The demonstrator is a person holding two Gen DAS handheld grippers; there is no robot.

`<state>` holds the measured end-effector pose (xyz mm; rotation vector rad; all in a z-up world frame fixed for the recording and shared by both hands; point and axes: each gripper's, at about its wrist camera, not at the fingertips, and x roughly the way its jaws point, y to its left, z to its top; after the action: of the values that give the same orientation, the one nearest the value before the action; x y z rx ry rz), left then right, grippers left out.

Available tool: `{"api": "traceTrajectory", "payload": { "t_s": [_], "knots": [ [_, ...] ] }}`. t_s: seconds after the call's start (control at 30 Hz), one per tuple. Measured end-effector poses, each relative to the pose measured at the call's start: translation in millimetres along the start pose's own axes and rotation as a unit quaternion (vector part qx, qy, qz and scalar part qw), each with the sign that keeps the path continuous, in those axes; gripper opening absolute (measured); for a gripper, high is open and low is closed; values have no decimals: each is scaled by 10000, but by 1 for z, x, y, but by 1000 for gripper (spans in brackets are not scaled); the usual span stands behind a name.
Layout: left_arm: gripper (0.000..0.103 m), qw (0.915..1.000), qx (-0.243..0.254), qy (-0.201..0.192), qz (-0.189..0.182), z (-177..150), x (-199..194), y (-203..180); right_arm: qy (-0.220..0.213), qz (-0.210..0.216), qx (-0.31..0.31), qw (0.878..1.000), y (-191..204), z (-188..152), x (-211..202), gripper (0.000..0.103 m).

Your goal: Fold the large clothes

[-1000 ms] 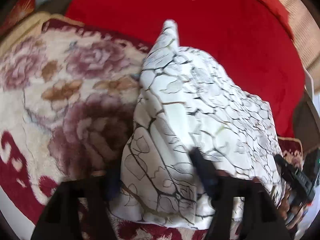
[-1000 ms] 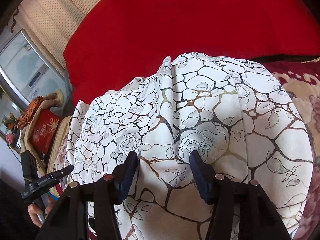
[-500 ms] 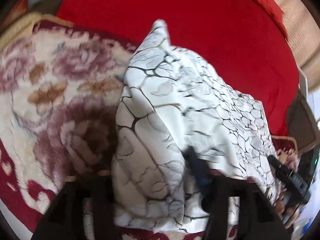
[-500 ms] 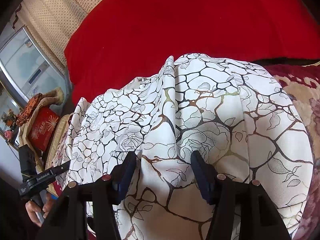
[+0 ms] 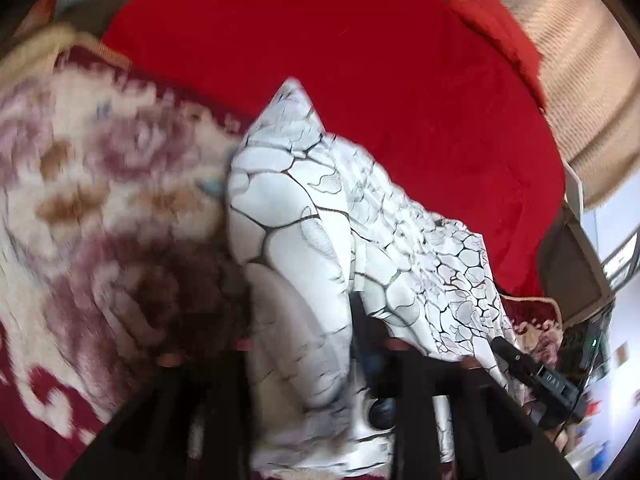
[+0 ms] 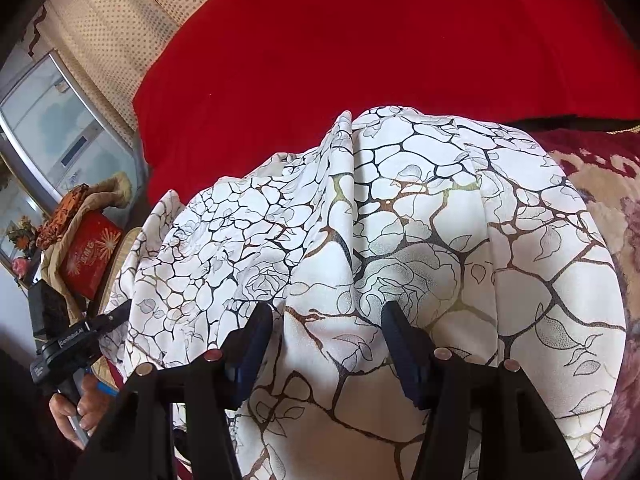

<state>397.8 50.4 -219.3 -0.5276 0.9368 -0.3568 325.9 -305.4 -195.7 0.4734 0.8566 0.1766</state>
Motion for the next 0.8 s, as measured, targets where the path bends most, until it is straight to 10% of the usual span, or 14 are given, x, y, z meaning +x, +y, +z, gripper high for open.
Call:
{"api": "traceTrajectory", "payload": {
  "t_s": [0.1,0.23,0.47,0.8],
  "knots": [
    [66,9997,36,163,-157,-2,9,-1,3,-6,-37,10000,1,-1,-1,61],
    [19,9996,177,-100,-197,-1,-3,-7,1,-40,-51,10000,2,-1,-1,61],
    [14,9949,703,-680,-230,-7,-29,-45,-10,108,165,9998,-4,1,-4,61],
    [14,9527,3005,-458,77,-84,15,-195,-65,673,813,9944,-40,28,-28,61]
  ]
}}
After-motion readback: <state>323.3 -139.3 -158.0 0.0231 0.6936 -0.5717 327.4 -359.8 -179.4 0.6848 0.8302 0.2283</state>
